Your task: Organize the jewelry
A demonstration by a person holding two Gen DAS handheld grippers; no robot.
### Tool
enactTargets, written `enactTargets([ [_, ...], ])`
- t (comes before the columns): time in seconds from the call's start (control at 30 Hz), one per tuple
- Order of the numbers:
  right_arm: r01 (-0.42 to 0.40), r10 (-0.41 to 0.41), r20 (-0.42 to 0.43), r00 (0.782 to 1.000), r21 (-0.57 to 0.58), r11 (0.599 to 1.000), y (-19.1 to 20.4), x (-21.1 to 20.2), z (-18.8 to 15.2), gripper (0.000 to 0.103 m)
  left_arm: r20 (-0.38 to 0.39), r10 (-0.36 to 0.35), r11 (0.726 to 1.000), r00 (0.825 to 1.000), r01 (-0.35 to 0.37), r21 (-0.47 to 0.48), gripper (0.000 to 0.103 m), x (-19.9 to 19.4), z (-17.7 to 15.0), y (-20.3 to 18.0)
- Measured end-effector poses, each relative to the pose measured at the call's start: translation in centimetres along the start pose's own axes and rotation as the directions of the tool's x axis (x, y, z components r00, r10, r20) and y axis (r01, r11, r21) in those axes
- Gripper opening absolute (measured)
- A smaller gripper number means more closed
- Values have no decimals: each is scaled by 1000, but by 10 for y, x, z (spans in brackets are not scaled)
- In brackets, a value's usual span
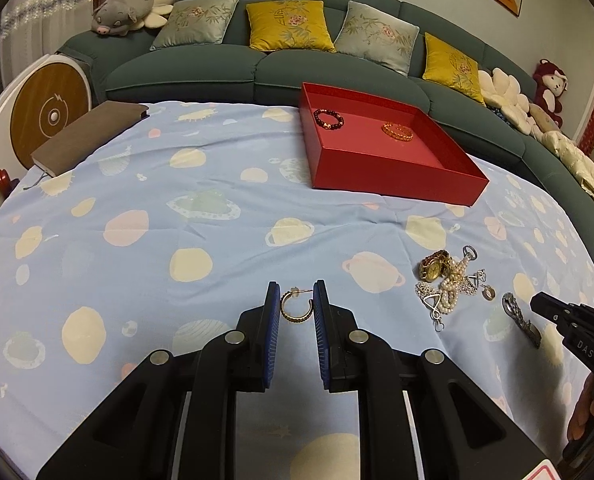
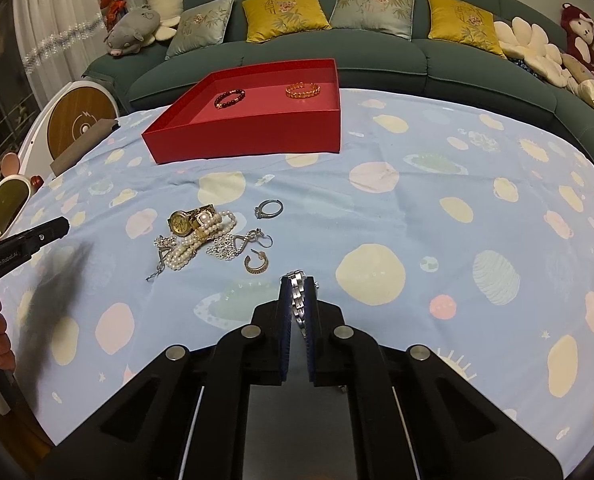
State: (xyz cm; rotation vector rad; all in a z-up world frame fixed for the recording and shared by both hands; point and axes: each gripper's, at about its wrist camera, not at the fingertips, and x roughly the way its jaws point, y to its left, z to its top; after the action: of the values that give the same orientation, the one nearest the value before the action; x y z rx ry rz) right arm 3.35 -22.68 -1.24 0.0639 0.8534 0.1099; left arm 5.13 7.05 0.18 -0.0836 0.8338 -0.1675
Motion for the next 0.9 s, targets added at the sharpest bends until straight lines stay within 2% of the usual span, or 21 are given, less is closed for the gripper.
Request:
enactTargets([
  [0.27, -6, 6, -7, 1000, -5, 1000, -1, 3, -1, 6, 4, -9, 1000, 1000, 9, -4, 14, -3, 1, -1],
  [0.3, -2, 2, -14, 1000, -13, 1000, 0, 5, -1, 12, 1, -10, 1000, 1000, 10, -4, 14, -3, 1, -1],
  [0.33, 0, 0, -28, 1000, -21, 1000, 1, 8, -1, 34, -2, -10, 1000, 1000, 10, -6, 14, -3, 1, -1],
  [0.37, 20, -21, -30, 999, -23, 1000, 2, 11, -2, 45, -4, -11, 1000, 1000, 11, -6, 14, -2, 0, -1],
  [0.4, 33, -34, -24, 999, -30, 999, 2, 13, -3, 48, -7, -11, 1000, 1000, 11, -5, 14, -2, 0, -2],
  [0.47, 43, -45, -49, 998, -40, 998, 2, 21, -4, 48, -9, -13, 1000, 1000, 13, -2, 14, -1, -1, -3],
  [0.6, 55, -58, -56, 997, -44, 997, 1, 30, -5, 39, -13, -16, 1000, 1000, 16, 9, 14, 0, -2, -7],
  [0.7, 56, -58, -49, 997, -59, 997, 4, 32, -3, 25, -19, -16, 1000, 1000, 16, 12, 14, 2, -3, -8],
  [0.9, 51, -54, -41, 998, -50, 997, 4, 30, -4, 23, -23, -19, 1000, 1000, 19, 9, 14, 3, -4, -8],
])
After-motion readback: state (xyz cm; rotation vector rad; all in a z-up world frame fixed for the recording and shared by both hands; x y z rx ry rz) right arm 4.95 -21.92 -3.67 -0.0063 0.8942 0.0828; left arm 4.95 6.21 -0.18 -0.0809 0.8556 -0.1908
